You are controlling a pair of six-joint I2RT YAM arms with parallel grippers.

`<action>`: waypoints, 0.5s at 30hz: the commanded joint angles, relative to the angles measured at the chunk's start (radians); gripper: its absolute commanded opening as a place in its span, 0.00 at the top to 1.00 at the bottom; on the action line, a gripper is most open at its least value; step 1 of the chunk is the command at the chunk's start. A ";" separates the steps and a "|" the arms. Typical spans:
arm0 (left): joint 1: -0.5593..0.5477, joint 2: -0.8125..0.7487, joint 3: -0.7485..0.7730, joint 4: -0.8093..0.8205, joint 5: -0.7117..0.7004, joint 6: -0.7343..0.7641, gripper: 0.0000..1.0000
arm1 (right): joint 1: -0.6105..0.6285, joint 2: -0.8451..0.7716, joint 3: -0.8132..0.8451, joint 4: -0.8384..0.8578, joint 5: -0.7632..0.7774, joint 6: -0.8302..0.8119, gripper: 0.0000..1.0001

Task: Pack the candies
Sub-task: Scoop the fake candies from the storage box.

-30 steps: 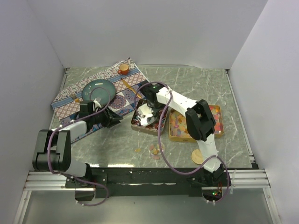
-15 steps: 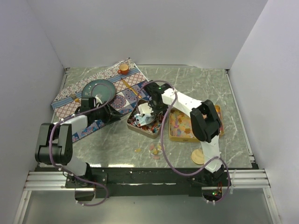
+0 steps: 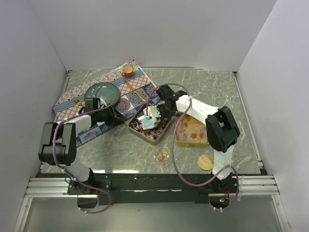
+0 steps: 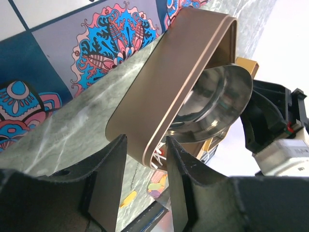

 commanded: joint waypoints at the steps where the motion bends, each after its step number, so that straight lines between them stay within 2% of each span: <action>1: -0.003 0.025 0.055 -0.018 -0.011 0.045 0.57 | 0.008 -0.033 -0.094 -0.014 -0.187 0.046 1.00; 7: -0.003 0.059 0.081 -0.024 -0.009 0.052 0.57 | 0.026 -0.089 -0.166 0.034 -0.149 0.038 1.00; 11: -0.003 0.079 0.104 -0.026 -0.009 0.053 0.57 | 0.069 -0.043 -0.111 0.039 0.031 0.082 1.00; 15: -0.003 0.079 0.120 -0.078 -0.050 0.059 0.58 | 0.092 -0.017 -0.042 -0.004 0.142 0.057 1.00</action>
